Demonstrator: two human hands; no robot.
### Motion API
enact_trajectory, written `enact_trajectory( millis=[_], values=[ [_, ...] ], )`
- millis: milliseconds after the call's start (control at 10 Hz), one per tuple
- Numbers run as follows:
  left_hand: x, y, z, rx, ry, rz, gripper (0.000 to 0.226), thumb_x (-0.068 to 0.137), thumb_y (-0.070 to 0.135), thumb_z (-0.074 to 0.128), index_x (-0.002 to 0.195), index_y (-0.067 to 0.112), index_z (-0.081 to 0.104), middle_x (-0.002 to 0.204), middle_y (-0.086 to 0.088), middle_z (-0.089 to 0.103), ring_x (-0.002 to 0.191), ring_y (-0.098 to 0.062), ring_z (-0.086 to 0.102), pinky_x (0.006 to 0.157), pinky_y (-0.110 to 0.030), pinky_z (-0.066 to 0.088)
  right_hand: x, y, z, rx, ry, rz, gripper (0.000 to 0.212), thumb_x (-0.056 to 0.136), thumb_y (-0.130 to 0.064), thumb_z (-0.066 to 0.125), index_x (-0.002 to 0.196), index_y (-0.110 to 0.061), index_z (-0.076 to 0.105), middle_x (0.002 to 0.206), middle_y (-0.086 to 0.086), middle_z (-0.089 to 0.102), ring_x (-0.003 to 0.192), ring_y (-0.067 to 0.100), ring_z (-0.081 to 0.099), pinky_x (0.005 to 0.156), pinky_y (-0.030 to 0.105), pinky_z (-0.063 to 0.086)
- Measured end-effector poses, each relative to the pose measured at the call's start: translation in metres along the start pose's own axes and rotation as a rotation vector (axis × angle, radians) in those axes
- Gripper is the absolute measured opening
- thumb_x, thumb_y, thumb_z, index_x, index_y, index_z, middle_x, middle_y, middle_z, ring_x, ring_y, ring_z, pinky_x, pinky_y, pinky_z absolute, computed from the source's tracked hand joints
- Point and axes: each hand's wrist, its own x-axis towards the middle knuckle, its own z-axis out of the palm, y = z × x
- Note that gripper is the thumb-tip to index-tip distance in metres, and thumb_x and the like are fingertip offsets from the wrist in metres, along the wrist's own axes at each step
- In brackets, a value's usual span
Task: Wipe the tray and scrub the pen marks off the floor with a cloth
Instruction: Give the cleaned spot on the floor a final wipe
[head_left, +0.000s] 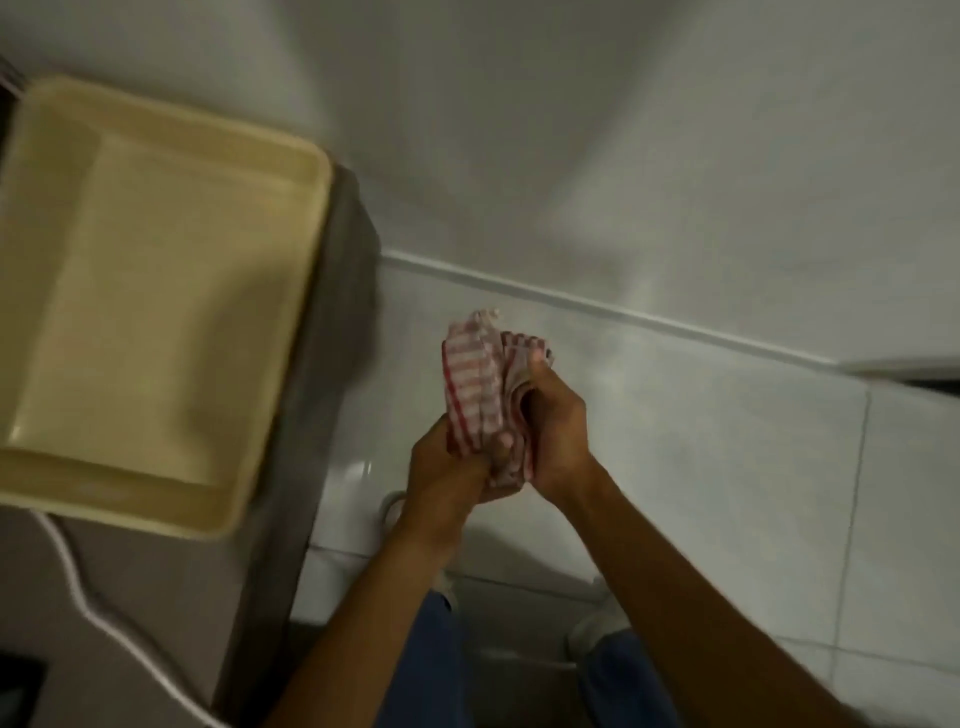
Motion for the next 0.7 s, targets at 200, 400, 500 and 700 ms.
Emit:
enact_trajectory(
  millis=[200, 400, 500, 700],
  values=[
    [-0.019, 0.084, -0.128, 0.195, 0.238, 0.251, 0.046, 0.071, 0.007, 0.097, 0.107, 0.028, 0.077, 0.093, 0.010, 0.085, 0.092, -0.014, 0.082, 0.072, -0.023, 0.065, 0.039, -0.057, 0.147, -0.987, 0.019, -0.347, 0.043, 0.082, -0.021, 0.092, 0.117, -0.023, 0.067, 0.086, -0.004, 0.074, 0.073, 0.010, 0.069, 0.068, 0.026, 0.060],
    [0.050, 0.103, -0.235, 0.381, 0.438, 0.311, 0.073, 0.069, 0.022, 0.095, 0.136, 0.022, 0.067, 0.124, 0.002, 0.075, 0.115, -0.024, 0.071, 0.099, -0.039, 0.061, 0.136, -0.014, 0.263, -1.698, -0.064, -0.630, 0.043, 0.094, -0.029, 0.071, 0.133, -0.013, 0.063, 0.115, 0.002, 0.073, 0.106, 0.023, 0.070, 0.091, 0.026, 0.049],
    [0.081, 0.099, -0.246, 0.592, 0.453, 0.274, 0.080, 0.076, 0.016, 0.094, 0.147, 0.008, 0.057, 0.140, -0.016, 0.068, 0.129, -0.037, 0.064, 0.108, -0.049, 0.057, 0.157, 0.013, 0.274, -2.177, 0.021, -0.626, 0.036, 0.095, -0.022, 0.061, 0.131, -0.015, 0.059, 0.128, 0.007, 0.072, 0.125, 0.033, 0.063, 0.116, 0.044, 0.035],
    [0.001, 0.147, -0.198, 1.041, 0.636, 0.464, 0.098, 0.092, 0.047, 0.076, 0.169, 0.012, 0.027, 0.175, -0.023, 0.025, 0.161, -0.045, 0.023, 0.126, -0.060, 0.026, 0.070, -0.023, 0.273, -2.171, 0.170, -0.699, 0.053, 0.099, -0.032, 0.057, 0.148, -0.013, 0.049, 0.139, 0.011, 0.067, 0.135, 0.037, 0.054, 0.116, 0.049, 0.034]
  ],
)
